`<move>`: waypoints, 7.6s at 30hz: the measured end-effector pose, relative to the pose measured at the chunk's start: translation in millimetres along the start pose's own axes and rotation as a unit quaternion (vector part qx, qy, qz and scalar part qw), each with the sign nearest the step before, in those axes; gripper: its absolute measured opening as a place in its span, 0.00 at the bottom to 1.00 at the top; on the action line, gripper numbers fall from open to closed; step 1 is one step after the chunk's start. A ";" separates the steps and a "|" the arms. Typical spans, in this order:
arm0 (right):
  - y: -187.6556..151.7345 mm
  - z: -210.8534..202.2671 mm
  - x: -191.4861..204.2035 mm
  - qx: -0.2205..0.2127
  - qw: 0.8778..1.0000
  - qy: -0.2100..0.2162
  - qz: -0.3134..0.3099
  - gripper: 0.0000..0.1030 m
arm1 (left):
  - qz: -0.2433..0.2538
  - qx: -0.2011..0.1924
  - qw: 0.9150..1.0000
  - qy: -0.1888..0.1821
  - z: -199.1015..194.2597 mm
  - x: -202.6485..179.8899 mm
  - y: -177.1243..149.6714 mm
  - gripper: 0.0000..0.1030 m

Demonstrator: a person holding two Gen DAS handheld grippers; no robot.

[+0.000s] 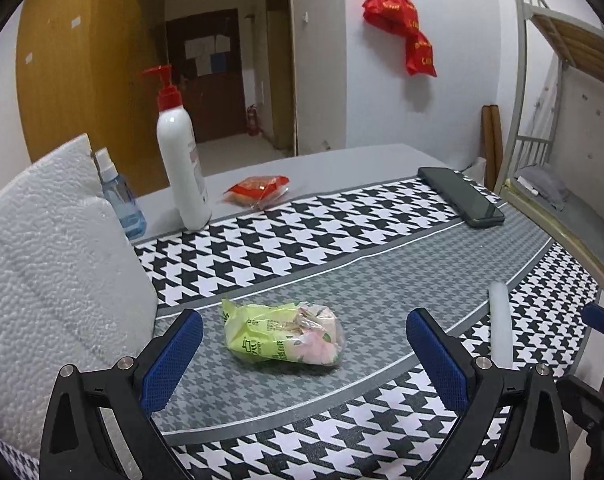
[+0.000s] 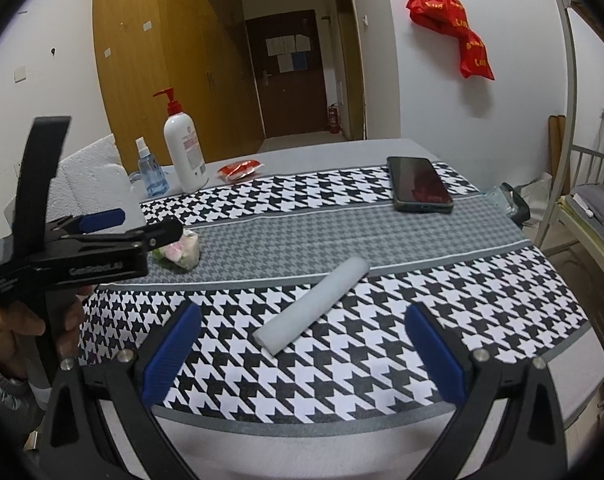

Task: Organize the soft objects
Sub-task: 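Move both tools back toward the green snack bag on the table, then grasp the green snack bag with the left tool, then grasp the white foam roller with the right tool while the left tool holds the bag, then lift the snack bag and foam roller and carry both tools toward the foam box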

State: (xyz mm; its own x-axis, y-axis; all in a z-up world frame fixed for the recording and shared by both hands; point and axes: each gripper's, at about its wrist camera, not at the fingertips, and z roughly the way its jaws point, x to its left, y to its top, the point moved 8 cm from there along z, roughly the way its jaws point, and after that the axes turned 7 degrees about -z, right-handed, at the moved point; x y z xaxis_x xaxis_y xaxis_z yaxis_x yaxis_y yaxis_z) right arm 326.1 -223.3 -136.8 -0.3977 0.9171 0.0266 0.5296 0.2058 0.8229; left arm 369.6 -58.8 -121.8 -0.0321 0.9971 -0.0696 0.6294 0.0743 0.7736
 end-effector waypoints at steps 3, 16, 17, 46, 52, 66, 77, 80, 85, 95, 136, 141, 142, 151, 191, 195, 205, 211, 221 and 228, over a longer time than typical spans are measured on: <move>1.1 1.9 -1.5 0.002 1.000 -0.001 0.002 1.00 | -0.001 0.009 1.000 0.006 6.3 2.4 -1.0 0.99; 0.8 11.8 -2.7 0.015 1.000 -0.011 -0.001 1.00 | -0.005 0.034 0.999 -0.004 23.9 5.6 -4.5 0.99; 0.9 12.4 -2.8 0.017 1.000 -0.012 -0.001 1.00 | -0.008 0.034 0.999 -0.005 24.4 6.9 -4.6 0.99; -8.7 27.1 12.2 0.054 0.998 -0.030 0.003 1.00 | -0.033 0.042 0.997 -0.049 25.1 12.7 -12.0 0.67; -11.3 28.3 12.7 0.059 0.996 -0.061 0.031 1.00 | -0.033 0.014 0.997 -0.064 12.2 8.4 -9.0 0.67; -10.7 25.3 4.0 0.051 0.985 -0.147 0.075 1.00 | -0.059 -0.024 0.997 -0.053 1.6 18.9 -0.9 0.67; -12.3 31.0 6.8 0.058 0.973 -0.193 0.113 1.00 | -0.065 -0.009 0.996 -0.055 5.2 20.0 -3.9 0.67; -12.4 31.6 9.0 0.060 0.970 -0.204 0.115 1.00 | -0.069 -0.007 0.996 -0.059 3.6 19.8 -3.5 0.67; -7.4 33.4 13.8 0.059 0.968 -0.214 0.115 1.00 | -0.063 0.025 0.997 -0.045 15.0 20.4 -12.1 0.67; -10.0 41.0 16.1 0.072 0.965 -0.226 0.111 1.00 | -0.057 0.073 0.995 -0.025 30.9 20.7 -22.6 0.67; -7.7 48.0 14.6 0.093 0.971 -0.192 0.111 0.20 | -0.053 0.054 0.997 -0.029 23.3 20.7 -19.2 0.66; -1.4 38.2 16.8 0.076 0.973 -0.186 0.112 0.20 | -0.046 0.037 0.998 -0.031 16.9 17.9 -15.5 0.65; 0.0 35.6 17.2 0.073 0.974 -0.186 0.111 0.20 | -0.046 0.036 0.998 -0.032 15.7 17.6 -15.2 0.65; 9.0 22.2 18.0 0.056 0.976 -0.181 0.109 0.20 | -0.045 0.021 0.998 -0.040 9.7 15.7 -11.1 0.65; 24.9 -32.7 16.0 -0.034 0.986 -0.120 0.114 0.20 | -0.004 -0.053 0.998 -0.042 -48.7 -1.9 8.7 0.64; 27.8 -41.3 17.8 -0.046 0.986 -0.117 0.114 0.20 | 0.004 -0.071 0.996 -0.044 -66.5 -4.5 13.5 0.64; 39.8 -71.7 27.4 -0.084 0.985 -0.108 0.105 0.20 | 0.008 -0.101 0.994 -0.035 -89.6 -3.5 17.9 0.64; 43.6 -82.2 35.2 -0.096 0.986 -0.098 0.096 0.20 | 0.006 -0.115 0.993 -0.035 -102.6 0.3 21.4 0.64; 52.8 -95.9 51.0 -0.113 0.987 -0.084 0.075 0.20 | 0.005 -0.160 0.986 -0.040 -140.3 8.2 28.0 0.64; 59.6 -103.6 61.1 -0.125 0.988 -0.072 0.063 0.20 | 0.003 -0.184 0.982 -0.029 -157.5 20.2 34.5 0.64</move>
State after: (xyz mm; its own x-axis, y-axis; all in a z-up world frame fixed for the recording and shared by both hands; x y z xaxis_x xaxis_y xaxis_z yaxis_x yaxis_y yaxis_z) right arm 255.8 -190.4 -27.3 -0.2202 0.9728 0.0713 0.3601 0.0131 0.9328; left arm 268.4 -33.1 2.7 0.0213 0.9955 -0.0920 0.3054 0.0811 0.9488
